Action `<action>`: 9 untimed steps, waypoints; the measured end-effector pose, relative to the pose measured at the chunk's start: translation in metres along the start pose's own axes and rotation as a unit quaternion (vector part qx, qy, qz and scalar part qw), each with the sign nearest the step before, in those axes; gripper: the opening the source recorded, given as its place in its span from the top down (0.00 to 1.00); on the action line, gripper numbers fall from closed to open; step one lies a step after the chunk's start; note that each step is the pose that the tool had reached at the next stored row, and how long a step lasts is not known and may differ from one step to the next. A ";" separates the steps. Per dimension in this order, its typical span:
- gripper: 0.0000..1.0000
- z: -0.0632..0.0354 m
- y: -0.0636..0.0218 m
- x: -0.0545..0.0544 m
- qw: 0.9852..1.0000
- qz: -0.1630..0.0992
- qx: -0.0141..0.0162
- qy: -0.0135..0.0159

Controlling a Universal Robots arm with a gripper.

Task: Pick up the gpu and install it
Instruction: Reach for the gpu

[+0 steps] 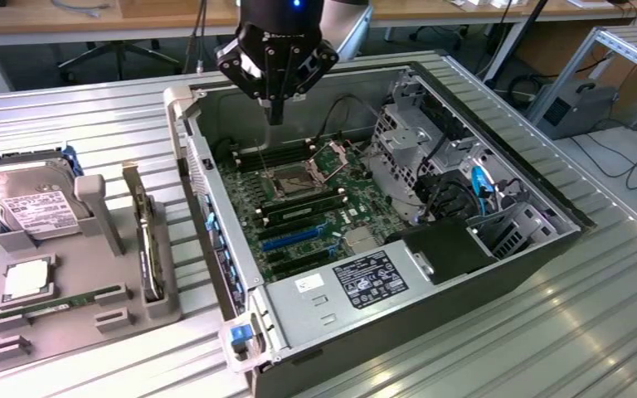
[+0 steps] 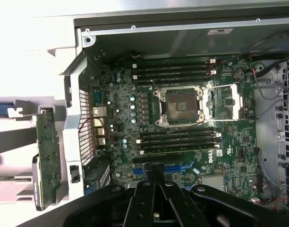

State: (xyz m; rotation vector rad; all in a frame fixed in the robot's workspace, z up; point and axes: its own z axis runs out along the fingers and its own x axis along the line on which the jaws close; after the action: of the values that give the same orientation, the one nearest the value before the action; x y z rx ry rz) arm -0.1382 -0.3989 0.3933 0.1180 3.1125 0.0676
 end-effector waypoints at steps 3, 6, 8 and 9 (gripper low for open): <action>0.89 -0.0001 -0.0002 0.003 1.000 0.000 0.000 0.000; 0.89 -0.0002 -0.0003 0.005 1.000 0.000 0.000 0.000; 0.89 -0.0002 -0.0004 0.006 1.000 0.000 0.000 0.000; 0.89 -0.0002 -0.0005 0.006 1.000 0.000 0.000 0.000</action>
State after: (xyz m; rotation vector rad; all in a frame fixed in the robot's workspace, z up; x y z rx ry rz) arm -0.1447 -0.3989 0.3933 0.1180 3.1125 0.0676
